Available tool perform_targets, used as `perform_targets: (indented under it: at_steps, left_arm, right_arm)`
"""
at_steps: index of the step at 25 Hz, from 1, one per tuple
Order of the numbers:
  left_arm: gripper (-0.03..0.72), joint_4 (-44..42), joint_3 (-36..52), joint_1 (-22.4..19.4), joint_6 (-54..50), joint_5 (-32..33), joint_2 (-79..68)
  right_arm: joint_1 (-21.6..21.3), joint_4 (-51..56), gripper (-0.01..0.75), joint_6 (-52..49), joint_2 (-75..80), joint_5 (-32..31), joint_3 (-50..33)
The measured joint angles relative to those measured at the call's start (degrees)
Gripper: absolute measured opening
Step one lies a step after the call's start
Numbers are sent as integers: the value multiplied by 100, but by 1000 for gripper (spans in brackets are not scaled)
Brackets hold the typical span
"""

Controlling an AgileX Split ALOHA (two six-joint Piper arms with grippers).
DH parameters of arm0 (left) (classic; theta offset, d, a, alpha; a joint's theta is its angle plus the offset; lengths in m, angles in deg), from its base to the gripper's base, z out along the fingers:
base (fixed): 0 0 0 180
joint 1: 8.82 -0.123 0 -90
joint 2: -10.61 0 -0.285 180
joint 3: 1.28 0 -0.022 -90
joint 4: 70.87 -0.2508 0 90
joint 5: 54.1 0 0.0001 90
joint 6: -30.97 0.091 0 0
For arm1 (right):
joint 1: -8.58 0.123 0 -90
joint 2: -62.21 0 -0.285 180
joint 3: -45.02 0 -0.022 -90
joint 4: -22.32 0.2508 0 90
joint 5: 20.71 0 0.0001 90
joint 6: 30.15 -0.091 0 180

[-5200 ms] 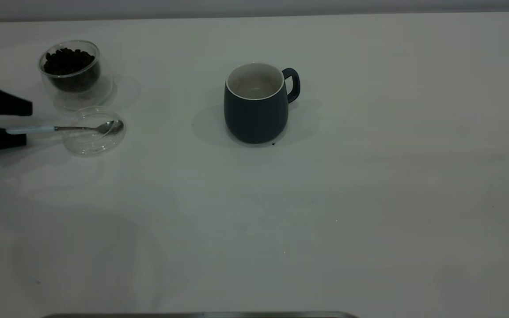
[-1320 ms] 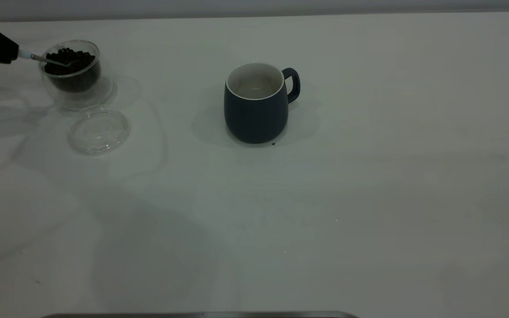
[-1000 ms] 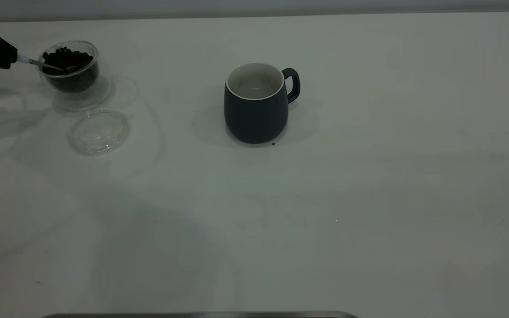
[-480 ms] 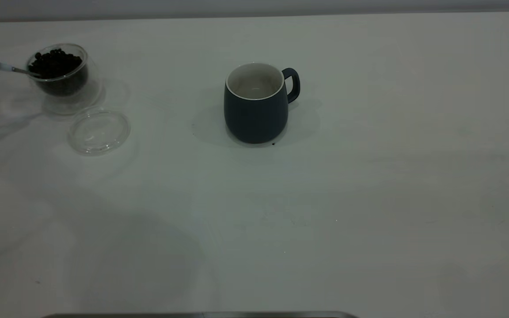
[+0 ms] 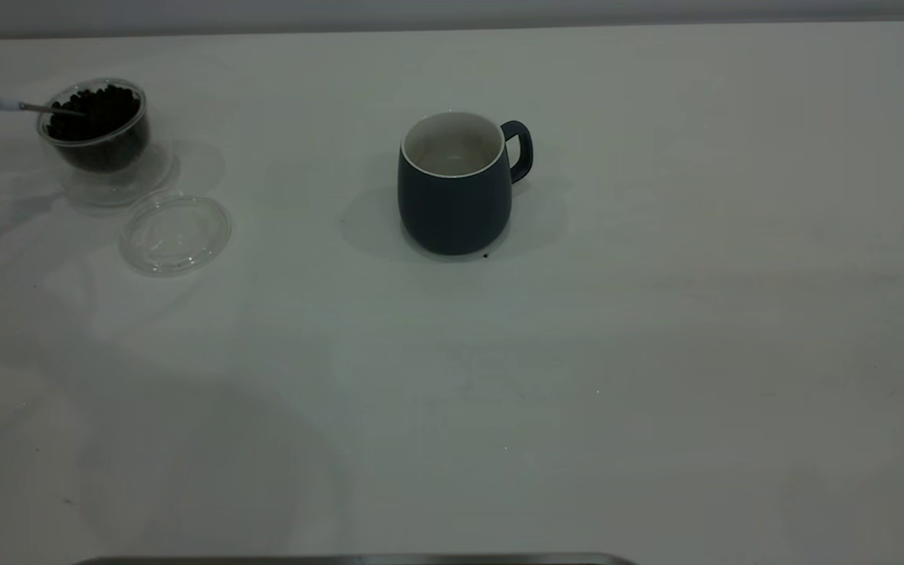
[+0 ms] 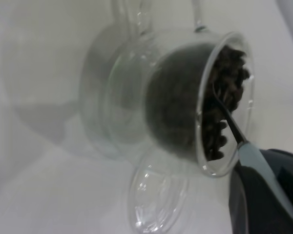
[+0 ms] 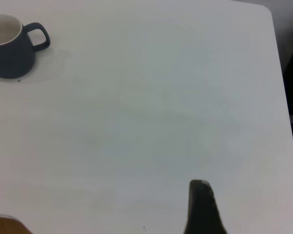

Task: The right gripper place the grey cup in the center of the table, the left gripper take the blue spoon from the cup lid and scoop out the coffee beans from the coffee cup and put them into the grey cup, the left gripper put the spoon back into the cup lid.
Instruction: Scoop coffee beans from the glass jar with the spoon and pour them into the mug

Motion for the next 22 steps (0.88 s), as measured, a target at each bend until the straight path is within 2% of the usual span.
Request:
perform_targets:
  at_steps: [7, 14, 22]
  left_arm:
    - [128, 60, -64, -120, -61, 371, 0]
    - [128, -326, -64, -228, -112, 464, 0]
    - [128, -322, -64, -561, 42, 897, -10]
  right_arm:
    - [0, 0, 462, 0, 0, 0, 0]
    - [0, 0, 462, 0, 0, 0, 0]
    - [0, 0, 462, 0, 0, 0, 0]
